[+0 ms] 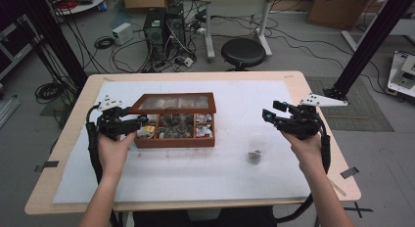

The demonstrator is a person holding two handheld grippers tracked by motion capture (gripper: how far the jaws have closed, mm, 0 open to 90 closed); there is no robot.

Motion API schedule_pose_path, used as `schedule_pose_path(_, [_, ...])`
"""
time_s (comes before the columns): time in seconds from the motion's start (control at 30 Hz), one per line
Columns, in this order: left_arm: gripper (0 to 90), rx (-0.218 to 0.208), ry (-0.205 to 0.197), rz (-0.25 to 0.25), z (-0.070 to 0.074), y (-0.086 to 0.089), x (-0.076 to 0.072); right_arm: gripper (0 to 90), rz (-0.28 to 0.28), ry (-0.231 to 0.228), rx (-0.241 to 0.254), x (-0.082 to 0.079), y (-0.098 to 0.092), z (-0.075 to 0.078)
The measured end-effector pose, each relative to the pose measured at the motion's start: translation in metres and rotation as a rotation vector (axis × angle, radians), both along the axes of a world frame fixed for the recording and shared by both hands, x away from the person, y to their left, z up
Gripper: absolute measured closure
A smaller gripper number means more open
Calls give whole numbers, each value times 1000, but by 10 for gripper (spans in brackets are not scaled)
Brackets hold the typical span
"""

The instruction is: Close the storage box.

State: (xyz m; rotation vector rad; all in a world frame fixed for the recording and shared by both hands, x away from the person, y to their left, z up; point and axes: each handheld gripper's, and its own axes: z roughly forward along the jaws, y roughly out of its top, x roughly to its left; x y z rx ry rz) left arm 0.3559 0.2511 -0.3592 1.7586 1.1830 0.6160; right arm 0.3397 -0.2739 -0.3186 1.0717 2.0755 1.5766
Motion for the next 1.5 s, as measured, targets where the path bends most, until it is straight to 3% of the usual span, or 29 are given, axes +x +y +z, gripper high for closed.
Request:
schedule_pose_path(0.67, [327,-3,13,-9,-26,1,-15,381,5,6,-3,1,3,-3])
schedule_pose_path(1.5, [337,39,60,-19,-48,1,-26,381,12,12,-6,1,6,-6])
